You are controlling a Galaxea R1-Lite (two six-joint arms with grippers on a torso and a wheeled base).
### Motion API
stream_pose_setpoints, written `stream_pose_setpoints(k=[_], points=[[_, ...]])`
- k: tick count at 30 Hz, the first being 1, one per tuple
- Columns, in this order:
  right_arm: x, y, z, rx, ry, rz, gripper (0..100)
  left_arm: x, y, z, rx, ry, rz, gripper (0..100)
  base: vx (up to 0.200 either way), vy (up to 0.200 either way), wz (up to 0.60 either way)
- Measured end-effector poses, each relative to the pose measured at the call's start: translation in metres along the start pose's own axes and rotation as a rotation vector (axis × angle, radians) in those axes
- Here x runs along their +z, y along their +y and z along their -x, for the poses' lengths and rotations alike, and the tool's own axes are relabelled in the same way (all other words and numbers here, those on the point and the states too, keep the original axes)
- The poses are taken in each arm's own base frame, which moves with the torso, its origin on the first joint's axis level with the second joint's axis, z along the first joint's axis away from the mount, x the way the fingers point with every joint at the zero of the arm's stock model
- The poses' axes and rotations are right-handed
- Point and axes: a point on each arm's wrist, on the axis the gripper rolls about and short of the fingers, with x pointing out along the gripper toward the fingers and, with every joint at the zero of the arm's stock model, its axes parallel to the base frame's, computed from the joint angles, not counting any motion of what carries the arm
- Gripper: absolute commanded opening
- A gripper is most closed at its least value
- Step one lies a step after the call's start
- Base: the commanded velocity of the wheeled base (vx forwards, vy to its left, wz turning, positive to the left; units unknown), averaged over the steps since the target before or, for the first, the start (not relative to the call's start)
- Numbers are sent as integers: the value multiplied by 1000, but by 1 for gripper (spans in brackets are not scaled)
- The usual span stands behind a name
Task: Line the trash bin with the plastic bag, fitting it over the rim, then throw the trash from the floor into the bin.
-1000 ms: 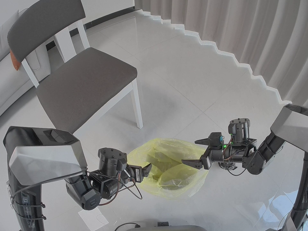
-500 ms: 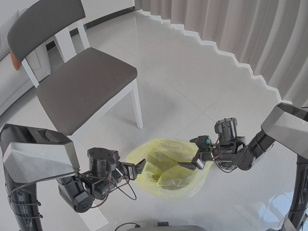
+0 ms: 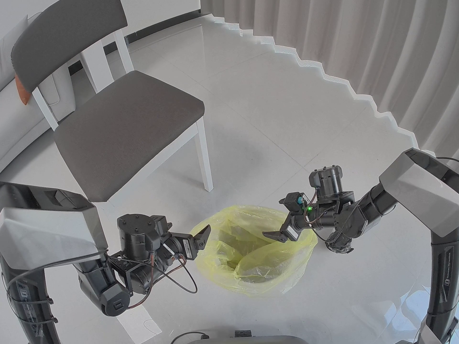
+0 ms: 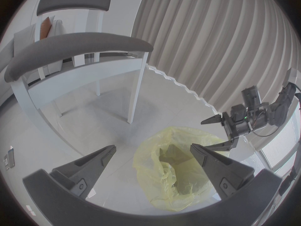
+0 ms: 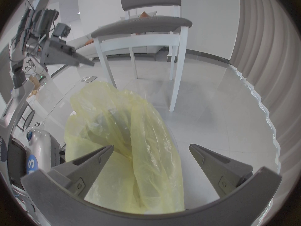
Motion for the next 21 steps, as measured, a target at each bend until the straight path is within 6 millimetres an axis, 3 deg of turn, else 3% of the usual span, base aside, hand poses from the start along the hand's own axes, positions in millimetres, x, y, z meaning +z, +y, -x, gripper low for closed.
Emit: stream_pose_setpoints(k=[8,9,21], points=[[-4,-17,-12,-15,22,5,100,-2,6,11,3,-32,6,100,0,0,0],[-4,-19,-14,-18,22,5,0,-1,7,12,5,-39,9,100,0,0,0],[2,-31,-23,-49,20,10,0,1,17,15,28,-62,21,100,0,0,0]])
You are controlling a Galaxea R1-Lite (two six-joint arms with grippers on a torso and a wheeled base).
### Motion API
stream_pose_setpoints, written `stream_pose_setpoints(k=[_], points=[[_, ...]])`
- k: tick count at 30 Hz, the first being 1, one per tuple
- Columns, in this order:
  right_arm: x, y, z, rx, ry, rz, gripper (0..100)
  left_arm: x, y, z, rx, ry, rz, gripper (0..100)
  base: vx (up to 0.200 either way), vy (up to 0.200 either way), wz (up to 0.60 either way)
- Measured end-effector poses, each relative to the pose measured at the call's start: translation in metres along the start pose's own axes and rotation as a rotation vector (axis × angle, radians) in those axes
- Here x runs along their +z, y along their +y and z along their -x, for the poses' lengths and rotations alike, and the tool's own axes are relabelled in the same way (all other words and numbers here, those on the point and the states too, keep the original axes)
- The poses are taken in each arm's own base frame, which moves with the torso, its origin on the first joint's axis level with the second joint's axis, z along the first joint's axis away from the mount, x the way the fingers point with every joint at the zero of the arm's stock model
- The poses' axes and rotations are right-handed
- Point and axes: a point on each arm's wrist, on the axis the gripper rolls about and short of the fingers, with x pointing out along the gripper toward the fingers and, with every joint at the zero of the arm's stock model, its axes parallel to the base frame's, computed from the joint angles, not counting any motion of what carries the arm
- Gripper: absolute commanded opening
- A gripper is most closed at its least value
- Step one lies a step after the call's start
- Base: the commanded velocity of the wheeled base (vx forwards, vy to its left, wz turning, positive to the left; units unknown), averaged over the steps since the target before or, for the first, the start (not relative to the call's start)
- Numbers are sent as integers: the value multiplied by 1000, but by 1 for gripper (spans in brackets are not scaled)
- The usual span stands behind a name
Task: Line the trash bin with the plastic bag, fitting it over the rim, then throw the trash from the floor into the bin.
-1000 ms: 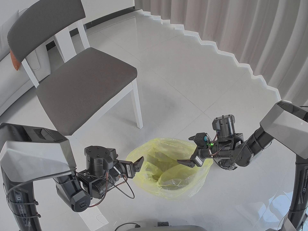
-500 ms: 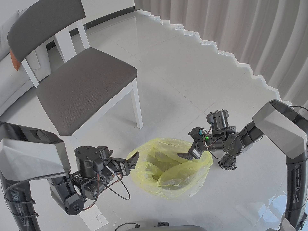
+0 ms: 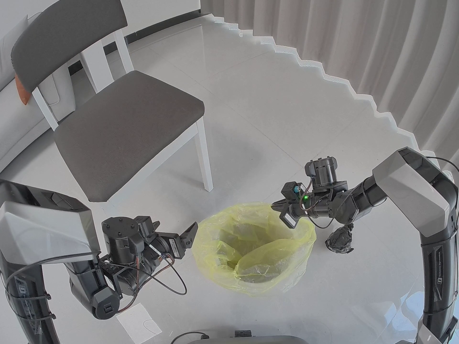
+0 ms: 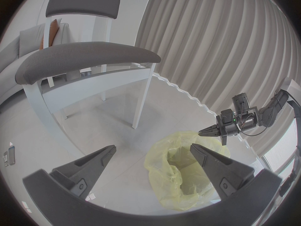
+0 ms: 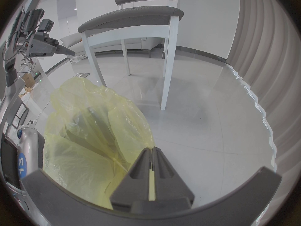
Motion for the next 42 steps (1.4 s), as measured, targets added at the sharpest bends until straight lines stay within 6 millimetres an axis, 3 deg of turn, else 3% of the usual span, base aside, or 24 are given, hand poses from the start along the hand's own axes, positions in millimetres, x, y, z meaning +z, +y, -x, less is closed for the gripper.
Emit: stream_pose_setpoints(k=[13,22,28,33,42], points=[[52,-9,26,-79,-88,53,0,0,8,-1,33,-8,15,100,0,0,0],[65,-15,30,-104,-122,65,0,-3,11,1,45,4,14,100,0,0,0],[54,-18,14,-97,-100,55,0,-5,11,3,47,15,13,100,0,0,0],[30,-21,-4,-87,-55,30,0,-8,12,4,49,28,11,100,0,0,0],[6,-23,-10,-74,0,1,0,-13,11,1,45,44,10,100,0,0,0]])
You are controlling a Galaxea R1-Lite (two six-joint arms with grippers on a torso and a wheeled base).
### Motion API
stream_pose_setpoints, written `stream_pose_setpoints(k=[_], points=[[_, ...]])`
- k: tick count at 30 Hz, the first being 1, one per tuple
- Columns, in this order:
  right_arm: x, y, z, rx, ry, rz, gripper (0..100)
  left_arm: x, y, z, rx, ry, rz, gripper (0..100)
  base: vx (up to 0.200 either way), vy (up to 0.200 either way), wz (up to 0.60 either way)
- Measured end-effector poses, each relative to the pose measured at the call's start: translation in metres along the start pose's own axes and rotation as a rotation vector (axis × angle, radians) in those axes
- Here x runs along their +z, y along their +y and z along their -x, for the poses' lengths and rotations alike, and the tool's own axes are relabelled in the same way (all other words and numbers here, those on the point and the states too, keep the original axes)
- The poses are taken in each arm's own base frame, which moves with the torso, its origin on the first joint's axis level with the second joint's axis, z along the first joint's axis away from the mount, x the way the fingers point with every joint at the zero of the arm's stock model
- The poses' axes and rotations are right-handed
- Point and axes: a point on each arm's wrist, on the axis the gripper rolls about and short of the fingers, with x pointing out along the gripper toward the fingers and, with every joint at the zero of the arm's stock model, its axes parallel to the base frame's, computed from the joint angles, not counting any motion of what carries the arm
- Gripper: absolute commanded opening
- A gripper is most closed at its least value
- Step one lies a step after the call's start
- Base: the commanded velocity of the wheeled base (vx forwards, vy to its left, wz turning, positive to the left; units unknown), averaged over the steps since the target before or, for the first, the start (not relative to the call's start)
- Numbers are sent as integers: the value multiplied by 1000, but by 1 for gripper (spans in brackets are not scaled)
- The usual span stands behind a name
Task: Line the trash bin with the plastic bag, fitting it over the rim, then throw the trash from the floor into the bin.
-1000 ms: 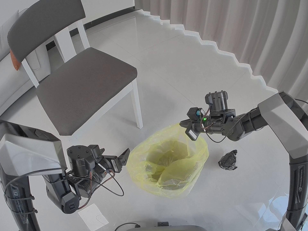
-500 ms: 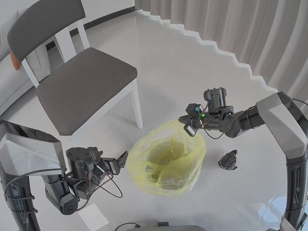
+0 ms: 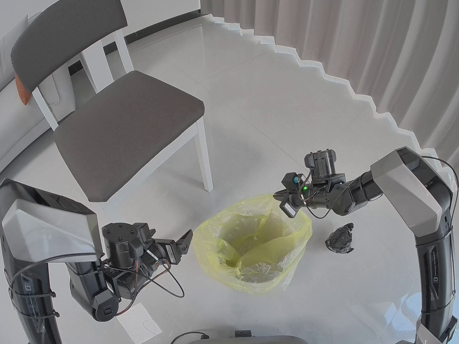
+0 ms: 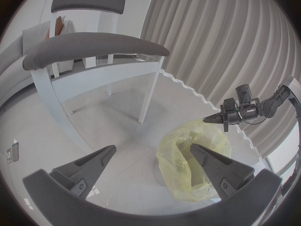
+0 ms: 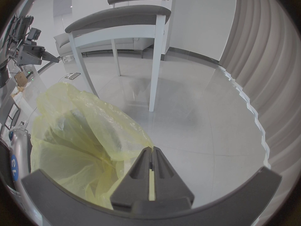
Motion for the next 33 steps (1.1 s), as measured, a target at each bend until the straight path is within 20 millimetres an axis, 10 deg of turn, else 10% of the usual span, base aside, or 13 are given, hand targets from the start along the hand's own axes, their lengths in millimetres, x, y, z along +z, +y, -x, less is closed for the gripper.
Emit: stream_pose_setpoints(k=[1,2,10,23,33], points=[[-1,1,-1,3,4,-1,0,-1,0,-1,1,3,-1,100,0,0,0],[-3,0,-1,4,7,-3,100,-2,0,-2,1,5,-2,100,0,0,0],[-10,-7,9,-9,14,-28,100,-2,-7,-11,-27,-9,-14,100,0,0,0],[14,-28,80,-42,-68,-402,100,-2,-8,-22,-74,45,-50,100,0,0,0],[-22,-4,129,-28,17,-571,100,2,-12,-61,-65,132,-78,100,0,0,0]])
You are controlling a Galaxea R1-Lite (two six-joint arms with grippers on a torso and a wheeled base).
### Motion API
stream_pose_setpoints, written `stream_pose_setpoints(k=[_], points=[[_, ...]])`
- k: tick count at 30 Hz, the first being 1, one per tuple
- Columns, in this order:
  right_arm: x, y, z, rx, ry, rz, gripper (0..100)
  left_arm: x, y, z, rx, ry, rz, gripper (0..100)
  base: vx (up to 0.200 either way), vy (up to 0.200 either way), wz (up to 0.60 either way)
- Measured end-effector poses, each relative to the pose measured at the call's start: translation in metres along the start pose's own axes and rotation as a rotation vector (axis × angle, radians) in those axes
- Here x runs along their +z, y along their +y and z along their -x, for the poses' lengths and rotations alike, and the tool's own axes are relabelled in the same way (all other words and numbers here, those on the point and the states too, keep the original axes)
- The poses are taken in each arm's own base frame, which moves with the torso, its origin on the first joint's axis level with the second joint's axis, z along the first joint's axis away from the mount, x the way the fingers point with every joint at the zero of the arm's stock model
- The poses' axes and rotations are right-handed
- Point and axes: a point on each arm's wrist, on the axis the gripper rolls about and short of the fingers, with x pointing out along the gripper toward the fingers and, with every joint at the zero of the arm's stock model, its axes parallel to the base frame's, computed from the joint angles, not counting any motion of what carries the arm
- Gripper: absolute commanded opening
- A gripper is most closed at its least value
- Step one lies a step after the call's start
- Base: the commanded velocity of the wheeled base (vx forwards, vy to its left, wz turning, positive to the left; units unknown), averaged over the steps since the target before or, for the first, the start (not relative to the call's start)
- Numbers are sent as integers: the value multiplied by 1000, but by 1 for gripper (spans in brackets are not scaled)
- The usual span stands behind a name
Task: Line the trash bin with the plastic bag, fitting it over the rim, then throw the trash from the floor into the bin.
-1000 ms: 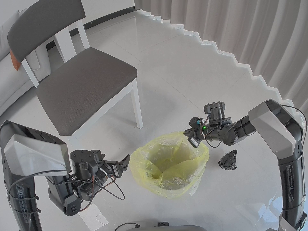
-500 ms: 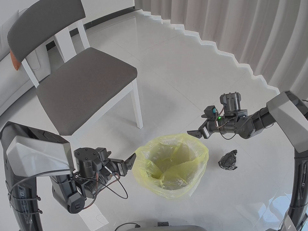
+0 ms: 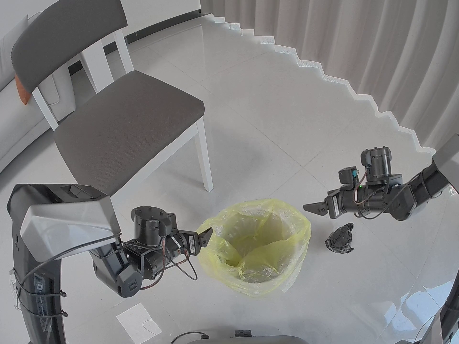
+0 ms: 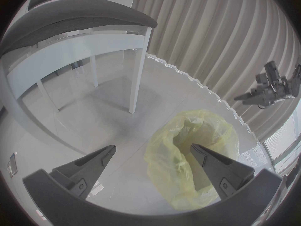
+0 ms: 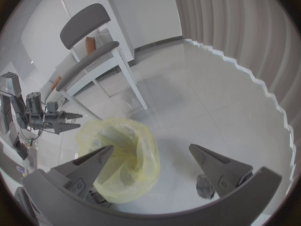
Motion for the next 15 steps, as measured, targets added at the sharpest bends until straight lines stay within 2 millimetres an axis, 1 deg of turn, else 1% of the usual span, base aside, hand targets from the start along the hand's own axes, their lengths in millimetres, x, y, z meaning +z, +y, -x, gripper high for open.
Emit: stream_pose_setpoints(k=[7,13,14,15], points=[[-33,2,29,-13,30,-66,100,-1,0,-15,-5,15,1,100,0,0,0],[-49,7,40,-5,32,-80,100,-6,-2,-26,-19,26,1,100,0,0,0],[-51,7,40,-3,32,-80,100,-7,-2,-27,-20,26,2,0,0,0,0],[-52,8,40,0,32,-78,100,-8,-2,-28,-19,25,3,0,0,0,0]])
